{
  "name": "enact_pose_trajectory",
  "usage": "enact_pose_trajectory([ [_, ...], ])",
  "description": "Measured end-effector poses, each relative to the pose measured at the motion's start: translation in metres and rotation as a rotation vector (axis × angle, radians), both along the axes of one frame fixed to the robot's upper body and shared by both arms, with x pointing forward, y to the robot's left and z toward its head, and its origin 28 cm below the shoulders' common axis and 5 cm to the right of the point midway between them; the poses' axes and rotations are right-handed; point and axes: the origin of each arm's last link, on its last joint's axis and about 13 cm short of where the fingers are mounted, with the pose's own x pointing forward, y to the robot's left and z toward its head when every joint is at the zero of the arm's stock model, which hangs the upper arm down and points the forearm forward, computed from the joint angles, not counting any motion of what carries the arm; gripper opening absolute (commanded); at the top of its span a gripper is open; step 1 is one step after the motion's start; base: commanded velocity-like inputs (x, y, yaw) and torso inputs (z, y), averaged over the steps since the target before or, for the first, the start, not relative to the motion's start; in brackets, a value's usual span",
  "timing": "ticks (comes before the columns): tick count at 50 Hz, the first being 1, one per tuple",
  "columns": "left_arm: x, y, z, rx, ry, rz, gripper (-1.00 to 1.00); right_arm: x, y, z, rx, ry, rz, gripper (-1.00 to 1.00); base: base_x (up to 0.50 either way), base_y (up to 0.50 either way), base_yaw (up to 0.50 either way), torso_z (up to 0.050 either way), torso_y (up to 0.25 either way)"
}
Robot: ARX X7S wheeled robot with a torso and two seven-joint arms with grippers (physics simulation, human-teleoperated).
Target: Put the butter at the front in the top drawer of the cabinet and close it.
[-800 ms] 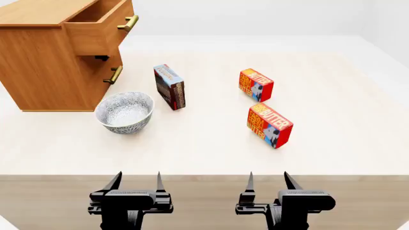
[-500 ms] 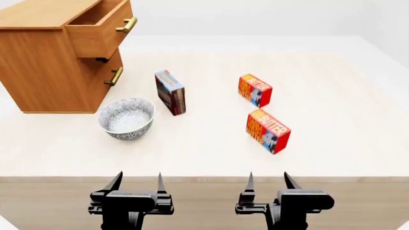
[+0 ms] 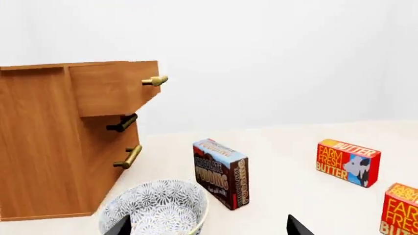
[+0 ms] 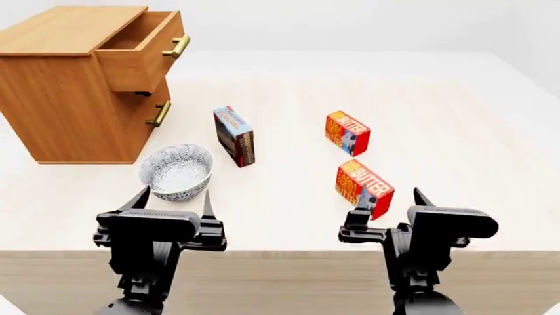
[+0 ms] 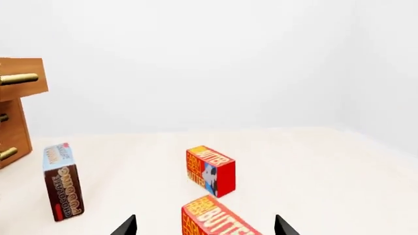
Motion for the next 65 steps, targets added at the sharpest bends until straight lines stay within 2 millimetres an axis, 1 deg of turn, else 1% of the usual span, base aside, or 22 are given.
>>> enact_pose_trajectory([
  [6, 0.010, 0.006, 0.042, 0.017, -0.034, -0.025, 1.00, 0.016, -0.006, 0.039, -0.009, -0.032, -0.009, 1.00, 0.00, 0.00, 0.00, 0.050, 0.000],
  [13, 0.026, 0.013, 0.095, 0.049, -0.076, -0.052, 1.00, 0.038, -0.015, 0.089, -0.039, -0.071, -0.022, 1.00, 0.00, 0.00, 0.00, 0.050, 0.000],
  [30, 0.086, 0.026, 0.213, 0.104, -0.112, -0.050, 1.00, 0.101, -0.041, 0.217, -0.121, -0.123, -0.078, 1.00, 0.00, 0.00, 0.00, 0.049, 0.000],
  [37, 0.105, 0.028, 0.250, 0.119, -0.095, -0.039, 1.00, 0.122, -0.049, 0.260, -0.141, -0.120, -0.094, 1.00, 0.00, 0.00, 0.00, 0.004, 0.000],
  [43, 0.114, 0.028, 0.271, 0.140, -0.077, -0.035, 1.00, 0.136, -0.053, 0.288, -0.133, -0.108, -0.097, 1.00, 0.00, 0.00, 0.00, 0.000, 0.000],
  [50, 0.119, 0.027, 0.282, 0.160, -0.049, -0.036, 1.00, 0.150, -0.055, 0.310, -0.124, -0.090, -0.089, 1.00, 0.00, 0.00, 0.00, 0.000, 0.000],
  [52, 0.119, 0.027, 0.283, 0.163, -0.044, -0.037, 1.00, 0.153, -0.055, 0.314, -0.127, -0.083, -0.087, 1.00, 0.00, 0.00, 0.00, 0.000, 0.000],
  [56, 0.119, 0.026, 0.284, 0.168, -0.035, -0.047, 1.00, 0.156, -0.056, 0.319, -0.136, -0.068, -0.092, 1.00, 0.00, 0.50, 0.00, 0.000, 0.000],
  [59, 0.118, 0.026, 0.283, 0.170, -0.028, -0.047, 1.00, 0.158, -0.056, 0.320, -0.137, -0.060, -0.089, 1.00, 0.00, 0.50, 0.00, 0.000, 0.000],
  [65, 0.116, 0.029, 0.282, 0.176, -0.015, -0.038, 1.00, 0.160, -0.054, 0.319, -0.130, -0.043, -0.082, 1.00, 0.00, 0.00, 0.00, 0.000, 0.000],
])
